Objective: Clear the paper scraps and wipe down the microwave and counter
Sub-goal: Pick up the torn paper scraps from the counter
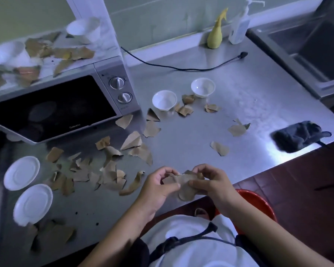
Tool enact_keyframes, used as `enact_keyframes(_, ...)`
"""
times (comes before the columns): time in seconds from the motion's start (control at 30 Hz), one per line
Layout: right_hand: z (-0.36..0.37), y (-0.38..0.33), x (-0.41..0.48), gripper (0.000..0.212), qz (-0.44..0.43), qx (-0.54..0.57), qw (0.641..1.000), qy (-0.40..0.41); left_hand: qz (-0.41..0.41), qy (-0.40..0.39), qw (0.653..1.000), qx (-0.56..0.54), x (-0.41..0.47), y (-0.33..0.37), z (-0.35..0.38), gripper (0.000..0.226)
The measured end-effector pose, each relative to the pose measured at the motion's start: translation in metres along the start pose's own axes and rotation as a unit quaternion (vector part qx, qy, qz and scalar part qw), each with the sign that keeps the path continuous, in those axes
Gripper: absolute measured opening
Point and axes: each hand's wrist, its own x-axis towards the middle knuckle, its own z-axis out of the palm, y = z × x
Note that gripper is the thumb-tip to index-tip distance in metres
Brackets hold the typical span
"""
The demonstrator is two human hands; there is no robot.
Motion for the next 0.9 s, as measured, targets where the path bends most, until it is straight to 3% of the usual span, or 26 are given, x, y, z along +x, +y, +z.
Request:
enact_keyframes(0.3, -0.077, -0.020, 0.007, 0.017, 0.029, -0.015, 0.998, -0.048, -0.027, -0.059, 0.998, 0.025, 0.038, 0.020, 0.055, 0.034)
enact_keyframes(0.6, -0.144, -0.013, 0.002, 0.023, 0.019, 0.078, 0.993, 0.085, -0.075, -0.154, 0.985, 0.022, 0.085, 0.021, 0.130, 0.024)
enact_keyframes(0.7, -0.171, -0.010, -0.004, 0.027, 0.027, 0.113, 0.986, 0.121, -0.088, -0.097, 0.991, 0.024, 0.119, 0.016, 0.144, 0.015)
enact_keyframes(0.8, -0.196, -0.005, -0.011, 0.027, 0.032, 0.101, 0.981, 0.160, -0.057, -0.016, 0.977, 0.204, 0.161, 0.005, 0.151, 0.008)
enact_keyframes(0.9, -0.212, 0.003, -0.018, 0.029, 0.039, 0.105, 0.974, 0.195, -0.017, -0.024, 0.922, 0.385, 0.195, -0.004, 0.159, 0.029)
